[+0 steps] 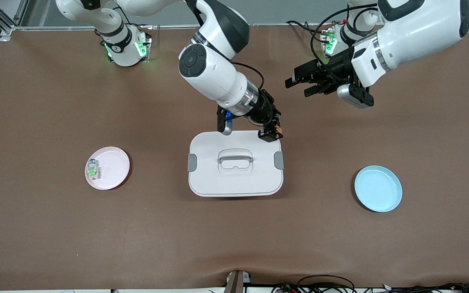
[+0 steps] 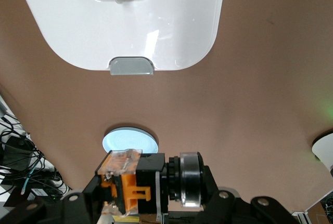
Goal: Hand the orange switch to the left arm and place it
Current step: 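Carry the switch above the box while the left gripper reaches toward it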
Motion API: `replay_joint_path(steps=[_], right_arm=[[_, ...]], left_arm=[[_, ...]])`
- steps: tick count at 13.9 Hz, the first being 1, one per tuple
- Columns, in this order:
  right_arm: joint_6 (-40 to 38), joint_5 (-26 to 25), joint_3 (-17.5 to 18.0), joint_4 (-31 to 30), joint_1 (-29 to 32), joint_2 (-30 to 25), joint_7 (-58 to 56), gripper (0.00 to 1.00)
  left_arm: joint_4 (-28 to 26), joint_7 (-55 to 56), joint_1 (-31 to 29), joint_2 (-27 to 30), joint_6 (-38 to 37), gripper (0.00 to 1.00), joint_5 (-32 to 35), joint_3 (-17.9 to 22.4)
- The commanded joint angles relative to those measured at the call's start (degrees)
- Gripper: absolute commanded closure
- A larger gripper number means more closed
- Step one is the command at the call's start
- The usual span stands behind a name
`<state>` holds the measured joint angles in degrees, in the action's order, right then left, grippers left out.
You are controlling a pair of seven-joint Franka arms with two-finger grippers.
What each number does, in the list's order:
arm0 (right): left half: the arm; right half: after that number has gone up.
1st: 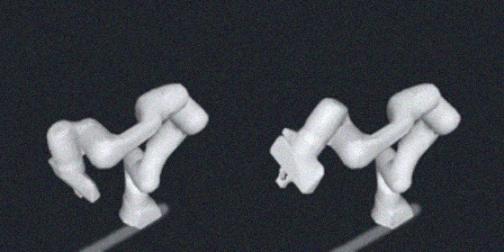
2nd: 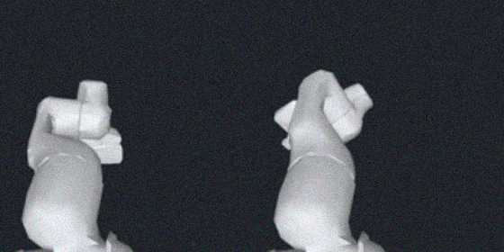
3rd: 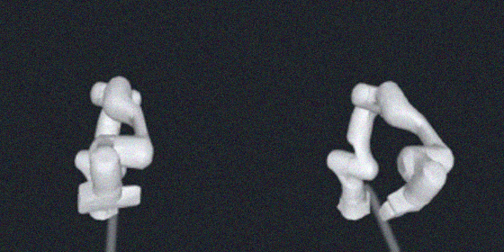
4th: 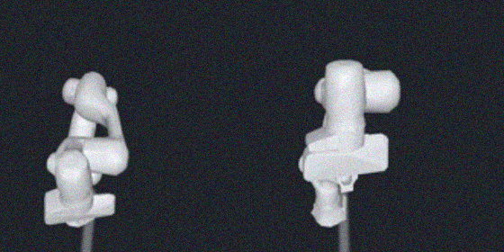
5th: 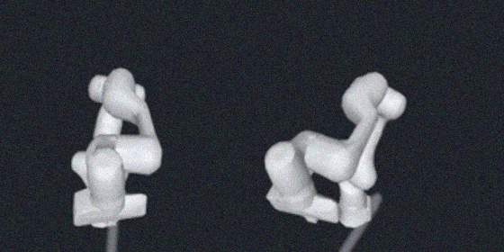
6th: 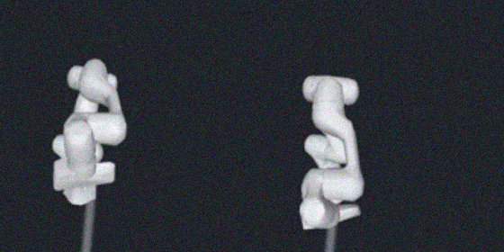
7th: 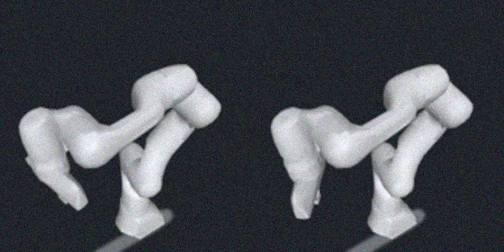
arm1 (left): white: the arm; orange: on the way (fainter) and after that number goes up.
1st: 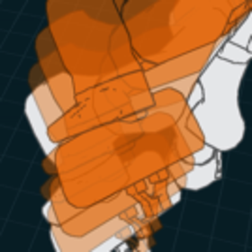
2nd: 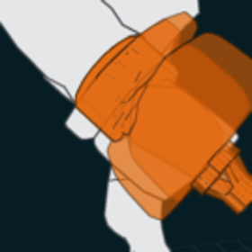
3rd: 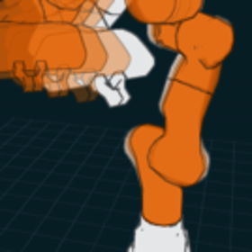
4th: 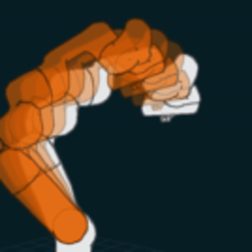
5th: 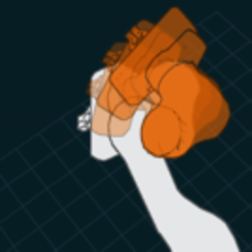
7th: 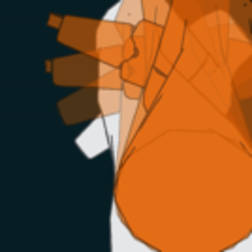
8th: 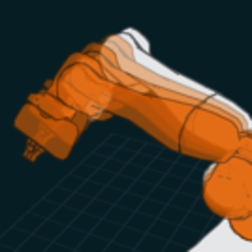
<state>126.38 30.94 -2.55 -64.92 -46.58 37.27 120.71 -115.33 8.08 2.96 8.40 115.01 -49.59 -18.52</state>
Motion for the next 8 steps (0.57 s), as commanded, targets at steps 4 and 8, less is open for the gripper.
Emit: replay_joint_path(steps=[4,8], right_arm=[[-1.14,0.52,-0.52,2.69,-1.75,0.97,3.82,1.00],[-0.53,0.70,-0.44,3.13,-2.29,0.96,4.62,1.00]], left_arm=[[-4.29,-10.97,-4.01,-0.22,0.83,0.10,-1.56,-0.46],[-4.03,-11.33,-4.01,-2.33,2.23,0.21,-7.08,-0.38]])
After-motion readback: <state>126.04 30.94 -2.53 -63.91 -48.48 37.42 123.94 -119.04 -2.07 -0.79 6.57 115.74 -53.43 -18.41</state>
